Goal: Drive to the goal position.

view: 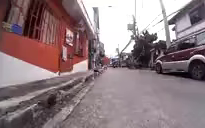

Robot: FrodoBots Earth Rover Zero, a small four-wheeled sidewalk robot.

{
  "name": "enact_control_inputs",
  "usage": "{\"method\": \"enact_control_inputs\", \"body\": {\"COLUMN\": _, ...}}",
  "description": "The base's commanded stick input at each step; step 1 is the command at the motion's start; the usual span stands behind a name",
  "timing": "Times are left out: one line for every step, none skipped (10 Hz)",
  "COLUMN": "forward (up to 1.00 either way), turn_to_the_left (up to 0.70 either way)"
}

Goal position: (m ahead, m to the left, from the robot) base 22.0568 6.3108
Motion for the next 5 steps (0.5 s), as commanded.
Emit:
{"method": "enact_control_inputs", "body": {"forward": 1.0, "turn_to_the_left": 0.0}}
{"method": "enact_control_inputs", "body": {"forward": 1.0, "turn_to_the_left": 0.0}}
{"method": "enact_control_inputs", "body": {"forward": 1.0, "turn_to_the_left": -0.21}}
{"method": "enact_control_inputs", "body": {"forward": 1.0, "turn_to_the_left": -0.06}}
{"method": "enact_control_inputs", "body": {"forward": 1.0, "turn_to_the_left": 0.0}}
